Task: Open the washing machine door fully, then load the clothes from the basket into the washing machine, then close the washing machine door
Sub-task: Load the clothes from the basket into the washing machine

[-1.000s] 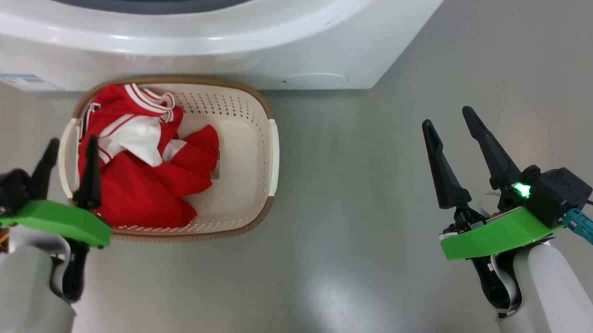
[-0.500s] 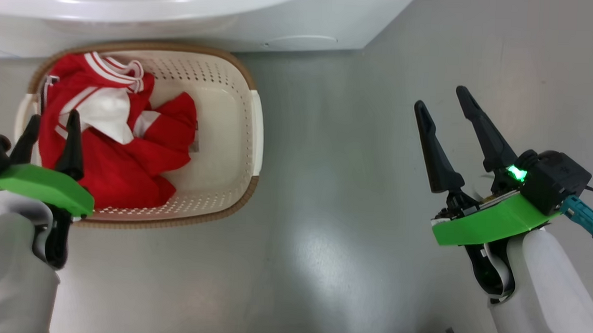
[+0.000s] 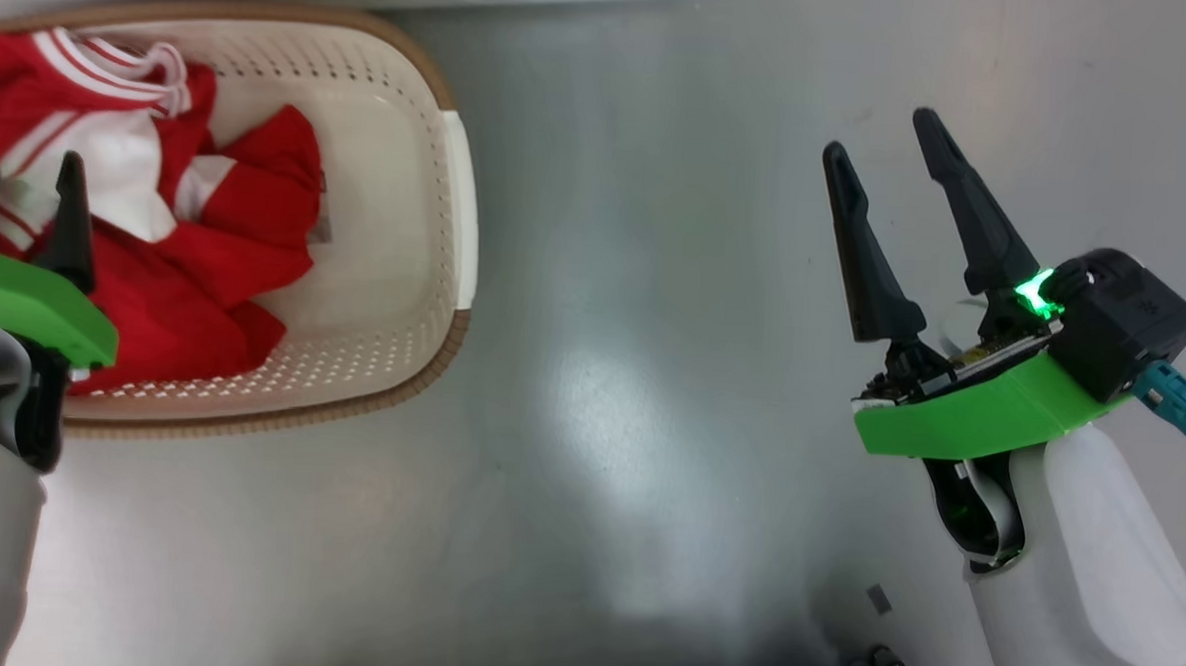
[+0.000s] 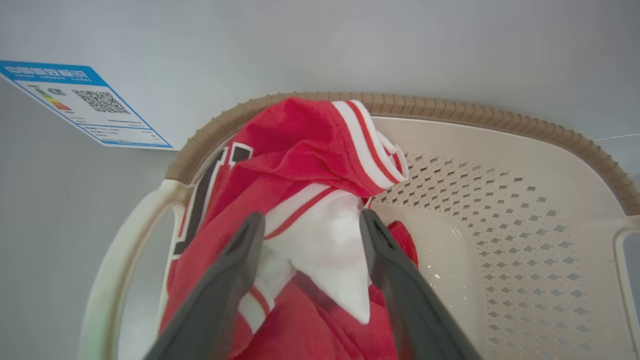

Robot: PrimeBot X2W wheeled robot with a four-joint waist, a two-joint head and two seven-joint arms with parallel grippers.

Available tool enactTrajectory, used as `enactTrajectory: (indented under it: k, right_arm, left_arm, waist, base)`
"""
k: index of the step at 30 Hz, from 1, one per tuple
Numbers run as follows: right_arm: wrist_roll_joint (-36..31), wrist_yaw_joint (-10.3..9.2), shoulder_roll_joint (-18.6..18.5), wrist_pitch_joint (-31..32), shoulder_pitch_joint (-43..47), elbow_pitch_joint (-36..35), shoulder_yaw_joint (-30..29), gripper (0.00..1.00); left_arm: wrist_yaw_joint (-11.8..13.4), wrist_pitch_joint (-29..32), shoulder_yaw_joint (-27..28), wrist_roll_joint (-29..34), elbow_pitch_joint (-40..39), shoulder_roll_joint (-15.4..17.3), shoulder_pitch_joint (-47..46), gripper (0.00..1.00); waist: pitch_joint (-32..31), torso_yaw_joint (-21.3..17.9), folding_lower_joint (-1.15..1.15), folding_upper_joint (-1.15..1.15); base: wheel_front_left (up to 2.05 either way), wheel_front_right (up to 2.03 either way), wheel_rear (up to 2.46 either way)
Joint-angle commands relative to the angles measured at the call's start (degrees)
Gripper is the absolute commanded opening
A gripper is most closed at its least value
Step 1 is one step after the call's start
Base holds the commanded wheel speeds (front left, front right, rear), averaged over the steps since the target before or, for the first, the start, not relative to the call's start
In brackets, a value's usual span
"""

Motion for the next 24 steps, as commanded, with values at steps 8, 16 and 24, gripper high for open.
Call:
enactTrajectory:
  k: [8,16,24]
  right_arm:
    - [-0.78,0.09,1.33,-0.26,0.41,-1.95,1.6,1.0]
    - [-1.15,0.09,1.96,-0.26,0.36,-2.27,1.68,1.0]
    - [-1.36,0.09,2.31,-0.26,0.24,-2.43,1.71,1.0]
  left_arm:
    - [-0.11,-0.46,-1.41,-0.83,3.96,4.53,-3.27,1.0]
    - [-0.11,1.31,-5.36,-2.81,7.22,3.78,-6.3,1.0]
    - [-0.11,5.61,-10.74,-6.49,6.16,3.55,-6.79,1.0]
  waist:
    - [4.07,-2.44,0.0,0.0]
    - [6.0,-3.29,0.0,0.0]
    - [6.57,-3.7,0.0,0.0]
  base:
    - [0.0,0.0,0.0]
    - [0.0,0.0,0.0]
    - [0.0,0.0,0.0]
